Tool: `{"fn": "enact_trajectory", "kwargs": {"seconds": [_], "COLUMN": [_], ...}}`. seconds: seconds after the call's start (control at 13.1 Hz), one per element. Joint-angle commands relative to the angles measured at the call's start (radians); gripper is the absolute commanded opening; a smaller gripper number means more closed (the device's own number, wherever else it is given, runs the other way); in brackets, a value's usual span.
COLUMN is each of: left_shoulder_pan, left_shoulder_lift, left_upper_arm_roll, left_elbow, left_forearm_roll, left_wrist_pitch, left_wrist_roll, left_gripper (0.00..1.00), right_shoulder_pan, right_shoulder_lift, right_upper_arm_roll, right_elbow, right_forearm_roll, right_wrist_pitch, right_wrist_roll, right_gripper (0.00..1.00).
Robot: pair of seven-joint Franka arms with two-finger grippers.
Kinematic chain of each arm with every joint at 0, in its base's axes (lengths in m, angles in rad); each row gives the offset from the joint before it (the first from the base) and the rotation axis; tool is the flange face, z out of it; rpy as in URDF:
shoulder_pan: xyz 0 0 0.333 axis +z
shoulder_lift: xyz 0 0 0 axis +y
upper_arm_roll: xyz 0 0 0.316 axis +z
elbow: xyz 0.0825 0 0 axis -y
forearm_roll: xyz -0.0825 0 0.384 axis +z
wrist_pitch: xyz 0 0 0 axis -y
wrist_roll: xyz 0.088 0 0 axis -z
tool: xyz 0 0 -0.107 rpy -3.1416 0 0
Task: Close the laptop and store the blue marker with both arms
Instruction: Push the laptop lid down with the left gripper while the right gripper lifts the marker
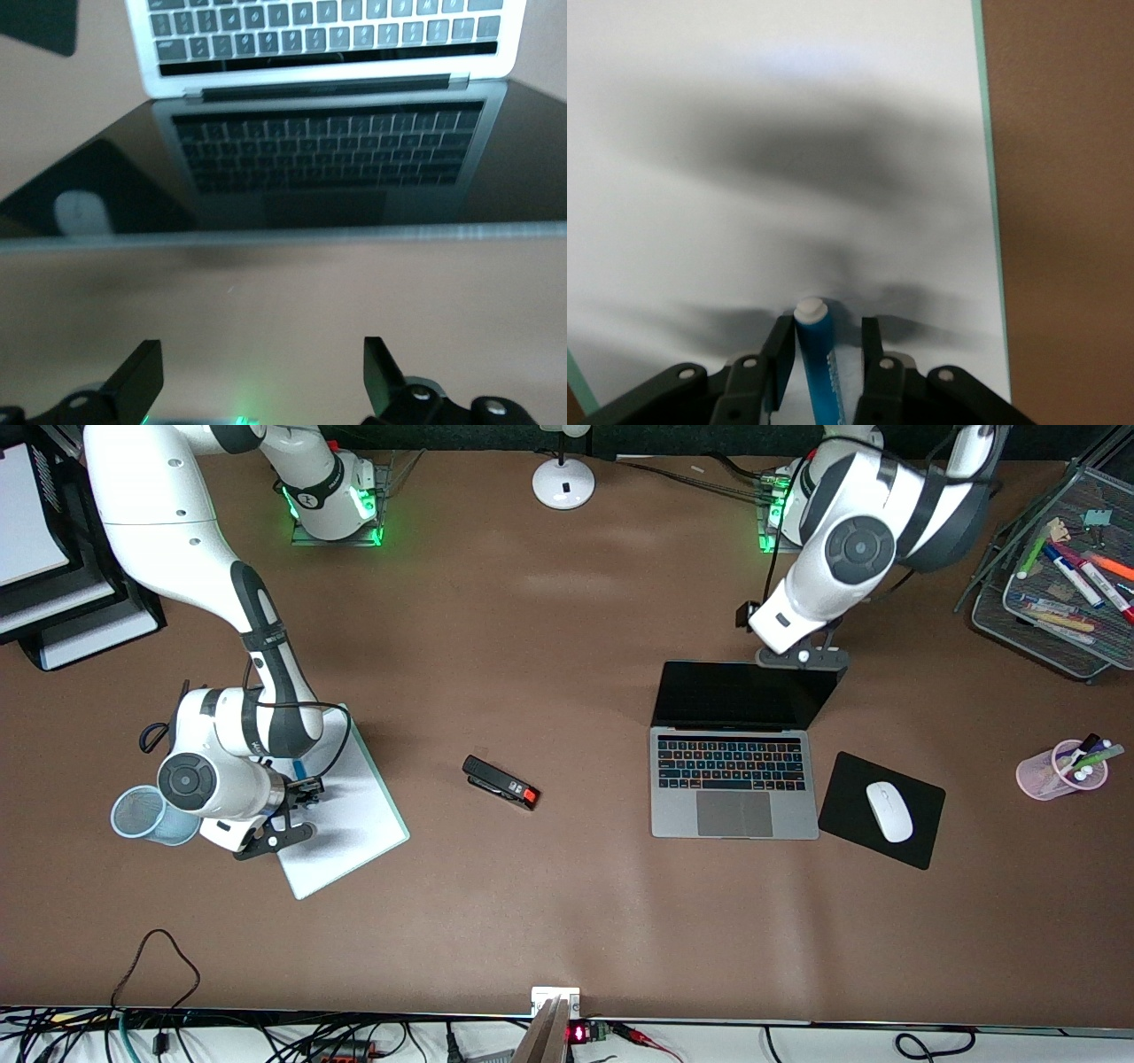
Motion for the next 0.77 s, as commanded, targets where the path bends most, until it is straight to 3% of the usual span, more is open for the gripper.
{"fn": "enact_trajectory", "kwargs": {"seconds": [0.0,0.38,0.69], "left_shoulder_pan": [0.007,0.02,0.052], "left_shoulder_lift": [0.055,0.141,0.229], "left_upper_arm_roll": [0.0,0.005,0.011], "left_elbow": [0.041,0.081,0.141], "left_forearm_roll": [-0.026,-0.014,-0.008], "left_wrist_pitch": [0.049,0.17,0.239], "left_wrist_roll": [-0.005,0.0,0.01], "left_gripper": [1.0,1.0,1.0], "right_shoulder_pan": [0.002,0.002,0.0], "right_shoulder_lift": [0.002,0.008,0.008], "right_upper_arm_roll": [0.001,0.004,0.004], "right_elbow": [-0.002,-0.001,0.001], "right_forearm_roll": [0.005,0.008,0.008], "right_wrist_pitch": [0.011,0.011,0.011], "right_wrist_roll": [-0.01,-0.008,-0.008], "right_gripper": [0.36,0.3,0.19]}}
